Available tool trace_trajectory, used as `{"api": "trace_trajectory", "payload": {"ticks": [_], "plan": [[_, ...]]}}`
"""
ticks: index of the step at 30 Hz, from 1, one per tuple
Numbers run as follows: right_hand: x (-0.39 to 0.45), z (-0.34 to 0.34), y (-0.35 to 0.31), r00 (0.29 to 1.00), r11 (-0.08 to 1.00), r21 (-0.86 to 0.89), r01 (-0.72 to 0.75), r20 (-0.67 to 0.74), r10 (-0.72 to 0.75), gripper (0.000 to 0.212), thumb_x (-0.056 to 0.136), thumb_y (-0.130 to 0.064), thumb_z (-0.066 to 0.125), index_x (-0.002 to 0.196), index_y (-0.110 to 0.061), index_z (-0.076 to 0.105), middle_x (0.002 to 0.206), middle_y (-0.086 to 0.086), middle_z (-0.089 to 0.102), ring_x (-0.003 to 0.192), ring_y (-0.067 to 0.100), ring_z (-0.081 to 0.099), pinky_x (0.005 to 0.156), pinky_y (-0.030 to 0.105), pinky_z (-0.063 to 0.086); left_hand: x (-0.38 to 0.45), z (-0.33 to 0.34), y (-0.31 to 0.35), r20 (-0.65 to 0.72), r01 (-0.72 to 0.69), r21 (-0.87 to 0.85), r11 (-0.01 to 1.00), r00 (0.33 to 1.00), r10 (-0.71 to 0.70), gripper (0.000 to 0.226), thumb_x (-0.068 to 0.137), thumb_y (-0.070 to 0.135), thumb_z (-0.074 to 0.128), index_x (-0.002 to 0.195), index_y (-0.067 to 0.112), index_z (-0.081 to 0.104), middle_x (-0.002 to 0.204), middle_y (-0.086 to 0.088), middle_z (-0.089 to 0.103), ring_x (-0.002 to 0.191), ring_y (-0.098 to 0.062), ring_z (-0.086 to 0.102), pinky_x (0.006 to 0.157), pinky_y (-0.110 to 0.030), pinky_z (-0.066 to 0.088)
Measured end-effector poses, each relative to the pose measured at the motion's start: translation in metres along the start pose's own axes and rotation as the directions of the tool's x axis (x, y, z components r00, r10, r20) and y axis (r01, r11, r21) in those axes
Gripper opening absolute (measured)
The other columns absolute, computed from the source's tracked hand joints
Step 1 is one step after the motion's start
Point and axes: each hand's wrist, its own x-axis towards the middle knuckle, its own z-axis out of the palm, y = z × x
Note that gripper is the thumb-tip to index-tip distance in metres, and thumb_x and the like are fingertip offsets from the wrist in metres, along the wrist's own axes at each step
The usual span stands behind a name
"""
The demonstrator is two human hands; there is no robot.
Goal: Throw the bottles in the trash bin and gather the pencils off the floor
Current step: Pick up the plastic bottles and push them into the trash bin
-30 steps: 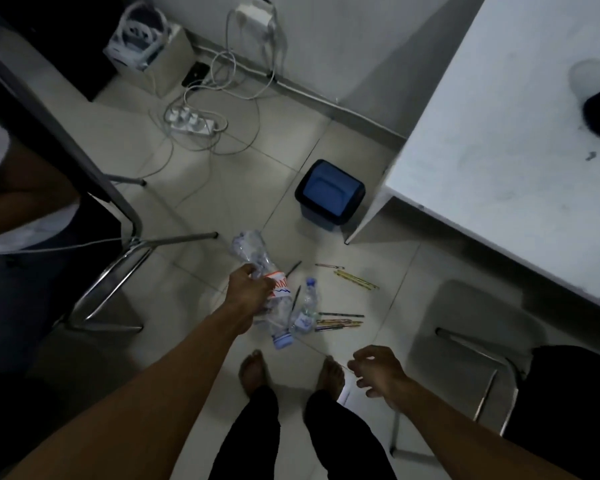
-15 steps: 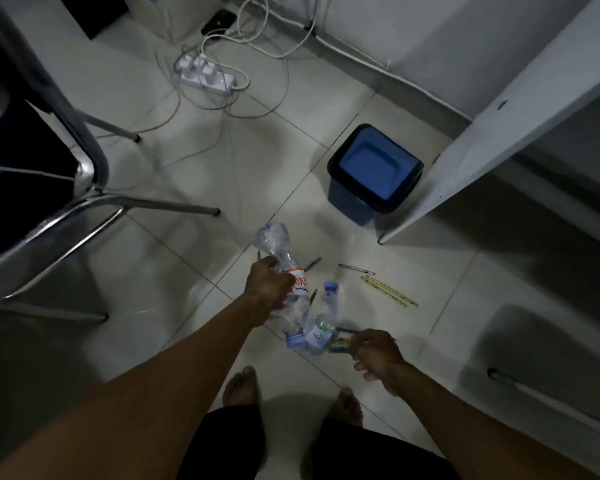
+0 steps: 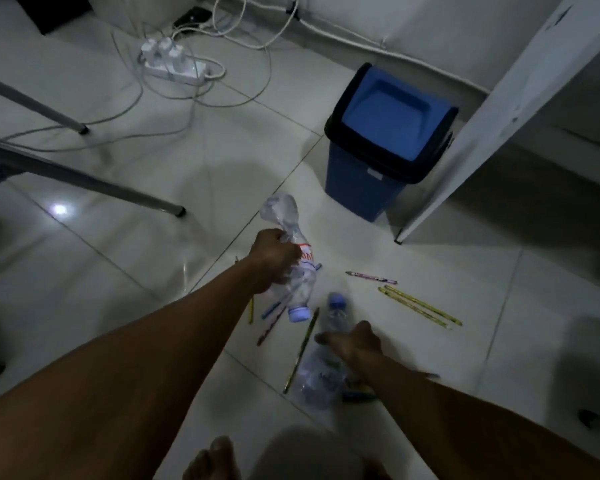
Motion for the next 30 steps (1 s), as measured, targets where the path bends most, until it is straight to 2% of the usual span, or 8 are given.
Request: {"api": "trace_trajectory", "payload": {"ticks": [2,4,9,12,16,20,25,30], "plan": [[0.011,0.008,0.002,1.0,1.0,0.021,0.0,0.015,0.0,0.099,0.062,-0.046,0.087,0.14,-0.01,0.038,0.13,0.014,0.058,0.111,0.03,0.061,0.09,0.039,0.057,0.013,0.002,0.0,0.052,-0.011,0.037,0.999,0.999,0.009,0.013,0.085,0.005,0.062,0.096,0.012,0.059,0.095,-0.019,0.068,0.077,-0.032,0.071,0.056,-0.035,0.057],[0.017,0.013,0.006,0.999,0.998,0.053,0.021,0.032,-0.023,0.093,0.067,-0.038,0.087,0.141,-0.009,0.039,0.127,0.012,0.06,0.102,0.024,0.063,0.074,0.029,0.057,0.02,0.004,0.003,0.088,-0.038,0.06,0.997,0.996,0.032,0.014,0.087,0.005,0.061,0.1,0.01,0.057,0.087,-0.016,0.066,0.072,-0.029,0.07,0.065,-0.039,0.057],[0.014,0.005,0.006,0.999,0.994,0.106,0.029,0.032,-0.033,0.079,0.07,-0.027,0.086,0.135,-0.007,0.046,0.121,0.009,0.062,0.078,0.015,0.054,0.041,0.015,0.036,0.022,0.012,0.019,0.076,-0.027,0.079,0.996,0.997,0.021,0.007,0.086,0.002,0.058,0.091,0.005,0.055,0.077,-0.018,0.061,0.052,-0.027,0.066,0.061,-0.04,0.055],[0.004,-0.013,0.001,0.998,0.984,0.167,0.056,-0.005,-0.056,0.068,0.07,-0.027,0.085,0.126,-0.006,0.052,0.092,0.001,0.06,0.065,0.01,0.054,0.036,0.014,0.034,0.014,0.02,0.031,0.082,-0.009,0.012,1.0,0.997,0.008,0.008,0.085,0.0,0.055,0.082,0.006,0.051,0.075,-0.017,0.056,0.039,-0.024,0.063,0.065,-0.045,0.056],[-0.01,-0.048,-0.015,0.975,0.936,0.29,0.2,-0.155,-0.161,0.042,0.066,-0.019,0.082,0.102,-0.01,0.063,0.069,-0.003,0.055,0.055,0.006,0.051,0.04,0.015,0.038,0.008,0.022,0.052,0.115,-0.03,-0.074,0.997,0.993,0.039,0.016,0.08,0.0,0.055,0.094,0.005,0.051,0.101,-0.026,0.056,0.084,-0.039,0.066,0.068,-0.051,0.057],[-0.023,-0.085,-0.04,0.918,0.835,0.403,0.376,-0.288,-0.274,0.038,0.056,-0.014,0.067,0.093,-0.011,0.066,0.079,0.007,0.065,0.065,0.02,0.06,0.052,0.022,0.042,0.006,0.017,0.08,0.094,-0.108,-0.132,0.985,0.988,0.12,0.02,0.08,-0.001,0.056,0.1,0.0,0.056,0.094,-0.025,0.062,0.056,-0.031,0.068,0.045,-0.036,0.057],[-0.043,-0.126,-0.078,0.831,0.687,0.478,0.546,-0.413,-0.373,0.015,0.069,-0.002,0.065,0.08,-0.012,0.066,0.078,0.01,0.066,0.069,0.024,0.061,0.07,0.041,0.054,0.007,0.003,0.11,0.092,-0.194,-0.162,0.968,0.973,0.211,0.034,0.078,-0.002,0.058,0.112,0.0,0.059,0.111,-0.027,0.064,0.082,-0.035,0.067,0.057,-0.036,0.058],[-0.064,-0.151,-0.115,0.721,0.527,0.493,0.692,-0.447,-0.529,0.015,0.082,-0.007,0.063,0.097,-0.006,0.066,0.086,0.003,0.062,0.085,0.02,0.058,0.073,0.034,0.049,0.012,-0.018,0.13,0.061,-0.273,-0.245,0.93,0.953,0.296,0.029,0.084,-0.002,0.057,0.11,0.009,0.064,0.086,-0.015,0.067,0.065,-0.025,0.066,0.055,-0.031,0.058]]}}
